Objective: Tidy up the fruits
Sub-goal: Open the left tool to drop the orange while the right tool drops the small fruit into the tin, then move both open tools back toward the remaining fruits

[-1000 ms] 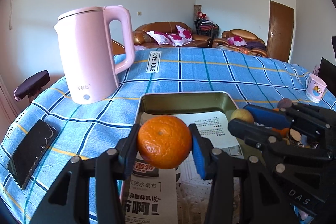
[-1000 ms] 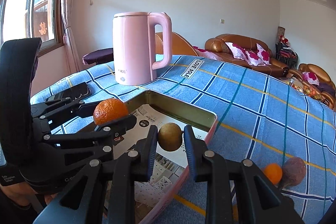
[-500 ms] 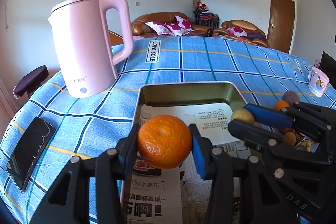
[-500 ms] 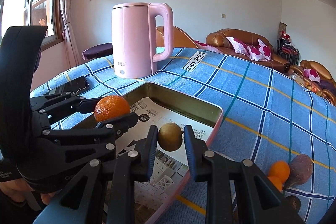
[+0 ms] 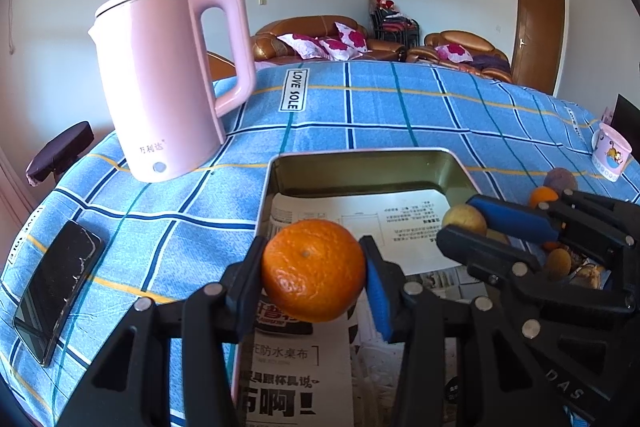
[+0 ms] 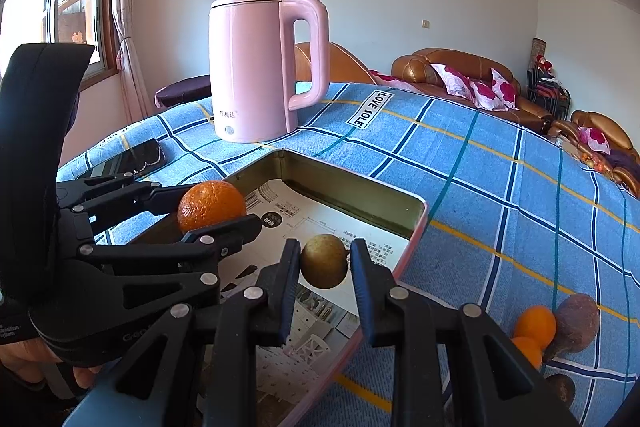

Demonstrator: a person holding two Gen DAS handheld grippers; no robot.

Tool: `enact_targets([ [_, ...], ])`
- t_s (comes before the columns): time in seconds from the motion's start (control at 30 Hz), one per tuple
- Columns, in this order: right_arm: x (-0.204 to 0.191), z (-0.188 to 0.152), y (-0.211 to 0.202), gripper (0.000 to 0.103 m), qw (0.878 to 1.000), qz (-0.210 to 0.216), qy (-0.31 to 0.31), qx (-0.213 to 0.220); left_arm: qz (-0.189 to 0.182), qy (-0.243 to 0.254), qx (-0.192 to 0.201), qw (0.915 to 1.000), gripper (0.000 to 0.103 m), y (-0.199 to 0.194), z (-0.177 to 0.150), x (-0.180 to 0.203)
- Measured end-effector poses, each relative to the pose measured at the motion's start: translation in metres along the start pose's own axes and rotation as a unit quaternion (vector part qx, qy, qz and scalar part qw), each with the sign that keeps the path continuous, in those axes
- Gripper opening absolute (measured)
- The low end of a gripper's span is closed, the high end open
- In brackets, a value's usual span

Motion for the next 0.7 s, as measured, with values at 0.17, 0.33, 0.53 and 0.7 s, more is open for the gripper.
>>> enact_targets([
  [0.17,0.000,0.000,0.001,0.028,1.000,0.000,0.002,-0.005,0.006,0.000,0.002,1.0000,0.048,-0.001,-0.001,0.001],
  [0.33,0.001,0.000,0.001,0.029,1.000,-0.012,0.006,-0.004,0.012,0.000,0.006,0.9999,0.051,-0.006,-0.005,0.002],
  [0.53,0.006,-0.003,-0.006,0.045,1.000,-0.024,0.018,0.003,0.001,0.001,0.012,0.9999,0.056,-0.016,-0.013,0.001],
  [0.7,0.015,-0.012,-0.024,0.051,0.999,-0.032,0.029,0.017,0.015,0.008,0.037,0.9992,0.082,-0.032,-0.020,0.008],
])
Point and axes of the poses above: each gripper's, at about its wrist camera, not at the fingertips, and y roughly the way its jaws point, x to its right, z to its top, the point moved 1 cm from there along y, roughly the way its jaws point, and after that the axes turned 12 degrees about -x, right-handed, at the moved point
